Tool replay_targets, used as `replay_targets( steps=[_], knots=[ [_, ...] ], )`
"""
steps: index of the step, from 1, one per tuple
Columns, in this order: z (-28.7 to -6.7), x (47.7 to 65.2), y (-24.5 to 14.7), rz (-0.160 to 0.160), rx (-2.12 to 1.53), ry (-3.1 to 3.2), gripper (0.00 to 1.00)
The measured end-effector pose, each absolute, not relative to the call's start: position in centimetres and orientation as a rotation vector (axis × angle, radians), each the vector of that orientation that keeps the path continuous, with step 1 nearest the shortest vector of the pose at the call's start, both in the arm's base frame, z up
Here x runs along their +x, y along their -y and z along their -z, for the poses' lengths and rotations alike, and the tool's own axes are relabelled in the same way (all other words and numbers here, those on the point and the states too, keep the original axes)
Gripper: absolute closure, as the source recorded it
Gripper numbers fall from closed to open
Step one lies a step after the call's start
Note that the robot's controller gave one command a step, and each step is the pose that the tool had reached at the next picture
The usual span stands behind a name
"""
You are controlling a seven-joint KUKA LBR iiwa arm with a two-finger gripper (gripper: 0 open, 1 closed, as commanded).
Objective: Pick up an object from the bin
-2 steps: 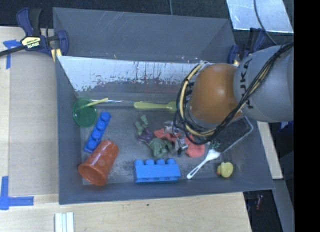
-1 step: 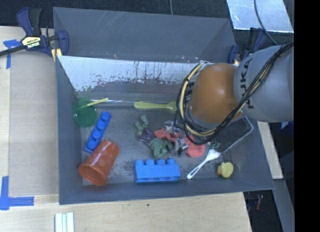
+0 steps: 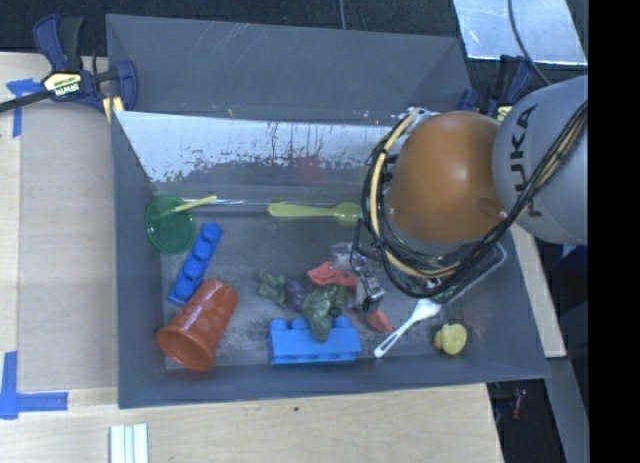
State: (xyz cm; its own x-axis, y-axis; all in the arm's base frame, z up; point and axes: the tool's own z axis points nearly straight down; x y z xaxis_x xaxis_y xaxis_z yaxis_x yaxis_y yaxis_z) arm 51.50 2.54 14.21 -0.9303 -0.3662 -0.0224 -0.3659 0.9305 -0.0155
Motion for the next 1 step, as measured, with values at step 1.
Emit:
replay_targets(
  steps=[1],
  knots=[
    [-21.99, 52.55, -2.12, 0.017, -0.500, -3.073, 1.00]
  ],
)
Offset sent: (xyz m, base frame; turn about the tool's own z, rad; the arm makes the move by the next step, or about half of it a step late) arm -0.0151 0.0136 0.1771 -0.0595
